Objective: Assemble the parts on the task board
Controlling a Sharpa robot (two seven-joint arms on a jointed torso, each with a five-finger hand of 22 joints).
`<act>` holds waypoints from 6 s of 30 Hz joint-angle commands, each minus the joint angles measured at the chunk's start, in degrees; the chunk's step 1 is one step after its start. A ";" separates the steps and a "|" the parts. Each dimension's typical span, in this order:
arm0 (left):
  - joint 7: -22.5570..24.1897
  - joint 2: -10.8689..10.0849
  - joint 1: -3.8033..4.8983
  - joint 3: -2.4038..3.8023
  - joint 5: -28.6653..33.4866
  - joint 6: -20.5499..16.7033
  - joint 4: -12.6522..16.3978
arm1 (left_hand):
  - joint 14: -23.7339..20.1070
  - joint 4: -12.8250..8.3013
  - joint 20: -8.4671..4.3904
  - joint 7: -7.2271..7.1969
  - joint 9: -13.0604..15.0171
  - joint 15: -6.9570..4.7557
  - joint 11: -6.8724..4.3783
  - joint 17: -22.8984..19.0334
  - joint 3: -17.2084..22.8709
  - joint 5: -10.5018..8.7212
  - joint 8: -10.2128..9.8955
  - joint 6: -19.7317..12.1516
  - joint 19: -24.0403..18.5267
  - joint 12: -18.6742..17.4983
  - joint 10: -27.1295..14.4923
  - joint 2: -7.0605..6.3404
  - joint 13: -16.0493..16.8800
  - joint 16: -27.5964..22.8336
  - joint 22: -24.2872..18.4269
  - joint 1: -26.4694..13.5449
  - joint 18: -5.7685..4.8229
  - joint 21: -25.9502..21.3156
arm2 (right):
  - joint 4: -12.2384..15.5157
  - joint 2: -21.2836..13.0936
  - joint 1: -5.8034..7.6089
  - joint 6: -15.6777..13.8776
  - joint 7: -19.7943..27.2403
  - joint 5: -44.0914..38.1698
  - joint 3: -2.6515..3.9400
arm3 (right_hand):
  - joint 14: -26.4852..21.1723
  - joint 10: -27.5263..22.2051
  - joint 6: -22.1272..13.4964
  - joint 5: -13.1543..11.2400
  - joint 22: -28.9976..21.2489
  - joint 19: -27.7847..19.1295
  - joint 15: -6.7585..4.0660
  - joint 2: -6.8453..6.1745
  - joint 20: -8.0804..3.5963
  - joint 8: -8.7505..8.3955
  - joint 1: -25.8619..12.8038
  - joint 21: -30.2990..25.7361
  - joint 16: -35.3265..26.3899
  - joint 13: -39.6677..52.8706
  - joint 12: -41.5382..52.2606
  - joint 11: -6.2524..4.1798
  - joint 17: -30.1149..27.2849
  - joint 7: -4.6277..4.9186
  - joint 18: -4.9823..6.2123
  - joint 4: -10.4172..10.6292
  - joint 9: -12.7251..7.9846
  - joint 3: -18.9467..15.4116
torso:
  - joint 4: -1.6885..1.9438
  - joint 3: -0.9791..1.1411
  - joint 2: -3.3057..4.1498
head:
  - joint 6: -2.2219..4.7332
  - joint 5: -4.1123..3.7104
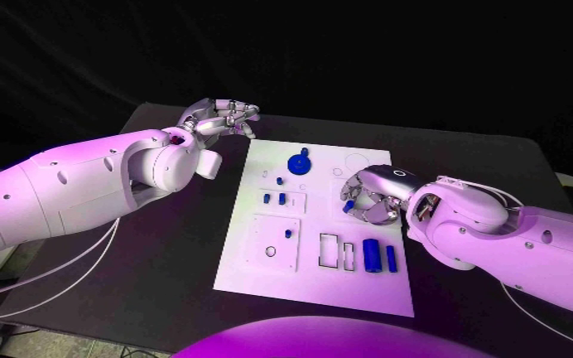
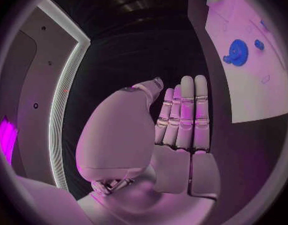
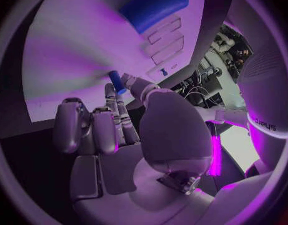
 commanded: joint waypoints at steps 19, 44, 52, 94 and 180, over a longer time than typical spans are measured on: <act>-0.01 -0.06 0.06 0.05 -0.07 1.01 0.16 | -0.06 0.00 0.05 -0.06 -0.01 0.27 0.01 0.14 -0.44 0.07 -0.23 -0.23 0.42 -0.02 -0.52 0.64 -0.08 -0.23 -0.17 0.19 0.22 -0.40 | -0.61 0.51 -0.23 -4.16 -1.11 -2.06 -0.09 | 1.96 6.43 6.43 -4.62 8.29 1.97 -2.36 5.20 -1.68 3.92 1.59 3.84 1.12 0.75 0.92 -2.35 1.17 -2.29 -1.25 0.69 2.37 4.70 | -0.03 0.04 -0.02 | -0.21 -0.06; -0.03 0.76 0.05 0.05 -0.07 1.18 -0.47 | -0.06 0.02 0.05 -0.07 0.00 0.26 0.00 0.15 -0.43 0.08 -0.22 -0.21 0.44 0.00 -0.54 0.75 -0.09 -0.25 -0.20 0.21 0.22 -0.44 | 8.99 0.59 2.25 -8.76 1.78 1.97 0.33 | 1.97 6.31 6.19 -4.54 8.43 2.00 -2.40 4.70 -1.83 4.70 2.14 3.91 1.15 0.71 0.33 -2.31 1.10 -2.17 -1.28 -0.34 3.12 5.12 | -0.04 -0.04 -0.14 | -0.64 0.68; -0.07 1.48 0.05 0.05 -0.07 1.31 -0.62 | -0.07 0.04 0.06 -0.07 0.00 0.26 -0.01 0.18 -0.46 0.07 -0.22 -0.22 0.48 0.03 -0.57 0.82 -0.09 -0.28 -0.25 0.22 0.23 -0.52 | 7.51 6.54 -1.28 -8.85 3.51 0.95 -0.24 | 1.95 6.28 6.06 -4.52 8.29 1.85 -2.38 4.70 -1.83 4.74 2.25 3.57 1.11 0.69 0.23 -2.27 0.99 -2.10 -1.20 -0.51 3.19 5.25 | 0.11 -0.05 -0.03 | -0.63 1.22; -0.38 1.96 0.06 0.05 -0.07 1.63 -0.58 | -0.07 0.06 0.06 -0.09 0.01 0.26 -0.01 0.19 -0.50 0.07 -0.20 -0.20 0.50 0.06 -0.56 0.86 -0.09 -0.29 -0.28 0.21 0.23 -0.56 | 0.79 15.11 -7.55 -4.87 0.68 -6.04 -0.98 | 1.90 6.23 5.80 -4.51 8.11 1.66 -2.29 4.65 -1.79 4.79 2.23 3.11 1.02 0.68 0.05 -2.14 0.75 -1.93 -1.11 -0.73 3.30 5.38 | -0.06 -0.02 -0.01 | -1.45 2.41; -0.53 1.54 0.00 -0.03 -0.07 1.90 -0.59 | -0.12 0.51 0.13 -0.06 0.04 0.34 0.04 0.33 -0.91 0.06 -0.19 -0.25 0.64 0.18 -0.75 1.01 -0.14 -0.45 -0.59 -0.17 0.21 -1.01 | 14.31 -14.53 -4.30 -5.10 -14.87 14.25 -1.57 | 3.08 11.10 -2.16 3.60 12.33 4.97 -4.33 -1.60 -3.52 13.32 -7.64 10.08 4.68 52.02 47.58 -4.73 5.87 -3.94 -2.68 16.30 12.28 -16.16 | -0.92 -0.36 -0.95 | -0.76 -6.27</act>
